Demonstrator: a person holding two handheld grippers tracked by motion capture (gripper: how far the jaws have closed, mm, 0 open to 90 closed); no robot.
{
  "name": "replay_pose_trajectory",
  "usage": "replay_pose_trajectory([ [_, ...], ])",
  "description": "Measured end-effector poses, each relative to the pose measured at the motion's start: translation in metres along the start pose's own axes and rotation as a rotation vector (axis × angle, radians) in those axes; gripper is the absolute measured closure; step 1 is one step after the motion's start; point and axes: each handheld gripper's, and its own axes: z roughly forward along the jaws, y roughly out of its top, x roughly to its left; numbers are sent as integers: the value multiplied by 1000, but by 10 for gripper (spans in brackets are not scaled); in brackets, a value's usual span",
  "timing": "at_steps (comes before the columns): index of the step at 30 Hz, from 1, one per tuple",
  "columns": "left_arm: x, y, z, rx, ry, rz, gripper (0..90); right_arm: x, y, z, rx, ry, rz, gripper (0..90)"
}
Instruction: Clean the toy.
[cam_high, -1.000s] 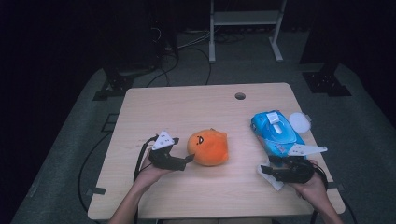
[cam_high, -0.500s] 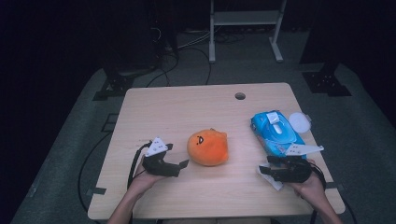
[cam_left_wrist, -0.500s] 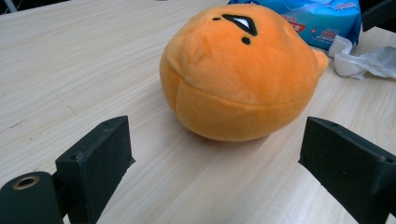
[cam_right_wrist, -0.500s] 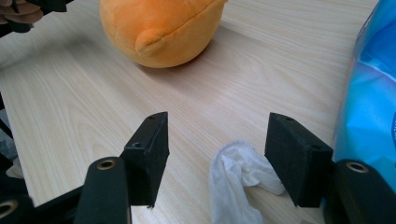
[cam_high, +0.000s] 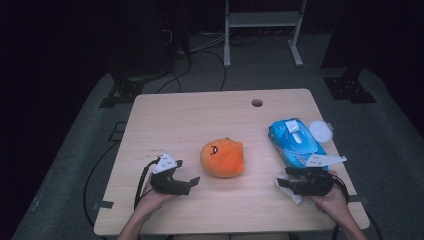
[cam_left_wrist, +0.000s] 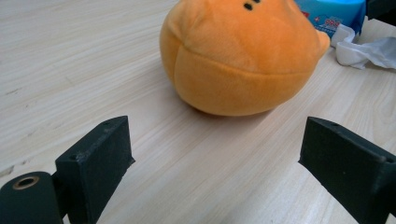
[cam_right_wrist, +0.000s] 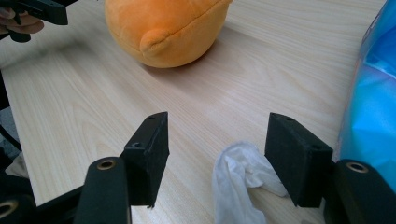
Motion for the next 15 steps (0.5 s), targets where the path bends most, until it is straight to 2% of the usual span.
replay_pose_trajectory([
  [5,3,-11,-4,0,8,-30,74,0,0,-2,-12,0,5,386],
  [9,5,-19,-3,36,30,-10,55,2,-1,-3,-17,7,11,382],
  [12,8,-21,0,47,28,-32,50,4,-1,-2,-14,3,2,379],
  [15,9,-22,3,55,39,-30,36,6,-1,-1,-4,0,-11,376],
])
